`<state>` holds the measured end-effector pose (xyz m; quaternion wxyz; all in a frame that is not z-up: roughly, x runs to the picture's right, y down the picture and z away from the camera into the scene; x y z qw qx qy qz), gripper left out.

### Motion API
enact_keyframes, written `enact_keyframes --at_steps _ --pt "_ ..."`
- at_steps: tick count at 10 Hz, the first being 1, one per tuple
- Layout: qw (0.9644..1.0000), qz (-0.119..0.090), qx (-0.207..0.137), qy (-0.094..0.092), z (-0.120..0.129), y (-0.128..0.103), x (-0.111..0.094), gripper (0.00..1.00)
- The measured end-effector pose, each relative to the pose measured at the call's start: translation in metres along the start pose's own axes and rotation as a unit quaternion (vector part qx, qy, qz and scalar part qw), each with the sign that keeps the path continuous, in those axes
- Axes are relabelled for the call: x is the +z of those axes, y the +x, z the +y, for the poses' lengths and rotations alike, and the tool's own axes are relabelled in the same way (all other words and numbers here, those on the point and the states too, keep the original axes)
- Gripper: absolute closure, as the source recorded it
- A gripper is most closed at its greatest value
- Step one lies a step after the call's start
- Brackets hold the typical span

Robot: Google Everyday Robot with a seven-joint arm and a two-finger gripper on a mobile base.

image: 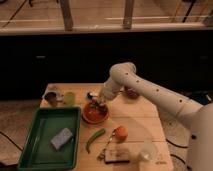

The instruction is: Place grapes in red bowl

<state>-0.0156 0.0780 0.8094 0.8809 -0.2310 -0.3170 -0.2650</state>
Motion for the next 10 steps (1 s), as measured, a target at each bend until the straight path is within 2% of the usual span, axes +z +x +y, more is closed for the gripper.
enact_keyframes --at_steps 3,8,9,10 --pt "1.0000 -0.004 0.002 -0.002 0.0021 0.0019 0.0005 0.89" --pt "0.9999 -0.015 0.002 -0.007 0.0062 0.0039 0.0026 0.89" --pt "0.9998 -0.017 0.003 -0.008 0.0072 0.0047 0.0031 0.86" --pt "0.9998 -0.017 0.002 -0.008 0.0074 0.0049 0.0030 0.77"
